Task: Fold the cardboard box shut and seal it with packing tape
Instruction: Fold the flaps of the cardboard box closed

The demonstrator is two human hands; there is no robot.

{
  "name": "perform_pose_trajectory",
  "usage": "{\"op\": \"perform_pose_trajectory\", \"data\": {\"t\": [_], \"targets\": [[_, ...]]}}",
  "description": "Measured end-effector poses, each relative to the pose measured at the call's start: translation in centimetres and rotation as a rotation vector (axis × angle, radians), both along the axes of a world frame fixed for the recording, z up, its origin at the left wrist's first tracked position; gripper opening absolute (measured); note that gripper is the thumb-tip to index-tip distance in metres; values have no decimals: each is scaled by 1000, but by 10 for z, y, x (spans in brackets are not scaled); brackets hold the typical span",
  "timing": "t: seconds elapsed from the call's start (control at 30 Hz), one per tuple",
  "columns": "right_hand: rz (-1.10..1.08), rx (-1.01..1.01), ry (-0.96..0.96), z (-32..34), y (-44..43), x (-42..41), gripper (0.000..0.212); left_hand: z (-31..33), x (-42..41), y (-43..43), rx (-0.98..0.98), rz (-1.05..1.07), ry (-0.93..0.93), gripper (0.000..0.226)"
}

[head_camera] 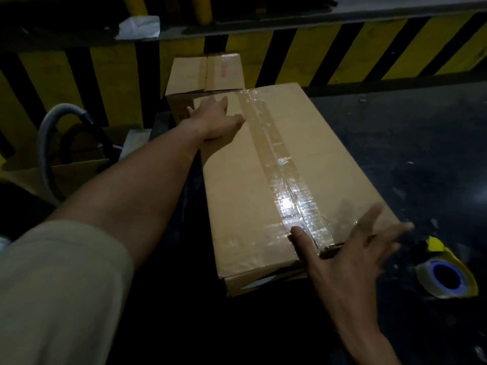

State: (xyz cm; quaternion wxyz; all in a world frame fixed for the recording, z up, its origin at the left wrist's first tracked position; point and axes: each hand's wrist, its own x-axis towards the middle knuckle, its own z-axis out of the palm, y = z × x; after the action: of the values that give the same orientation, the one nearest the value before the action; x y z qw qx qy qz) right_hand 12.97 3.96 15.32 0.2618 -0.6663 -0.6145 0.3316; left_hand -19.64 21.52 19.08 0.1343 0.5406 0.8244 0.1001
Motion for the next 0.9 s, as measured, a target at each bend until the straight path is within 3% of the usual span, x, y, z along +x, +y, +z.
{"op": "perform_pose_trajectory", "data": {"t": [0.13, 0.3, 0.4, 0.53, 0.73, 0.8, 0.9], "targets": [[-130, -72, 338, -4, -9, 0, 123, -2, -12, 19, -52, -8, 47, 104], [-135, 0, 416, -10, 15, 3, 112, 15, -20, 24, -79, 3, 111, 100], [-150, 67, 427, -6, 40, 12, 93, 23, -35, 13, -117, 92, 101, 113], [-201, 124, 500, 6, 81, 33, 59, 10, -53, -13, -57, 232, -116, 132], [33, -83, 437, 13, 132, 46, 42, 9, -55, -65, -11, 374, -345, 122], [114, -127, 445, 16, 145, 47, 39, 12, -53, -87, 62, 379, -394, 103], [186, -141, 444, 22, 162, 50, 54, 19, -37, -122, 161, 369, -438, 77]]}}
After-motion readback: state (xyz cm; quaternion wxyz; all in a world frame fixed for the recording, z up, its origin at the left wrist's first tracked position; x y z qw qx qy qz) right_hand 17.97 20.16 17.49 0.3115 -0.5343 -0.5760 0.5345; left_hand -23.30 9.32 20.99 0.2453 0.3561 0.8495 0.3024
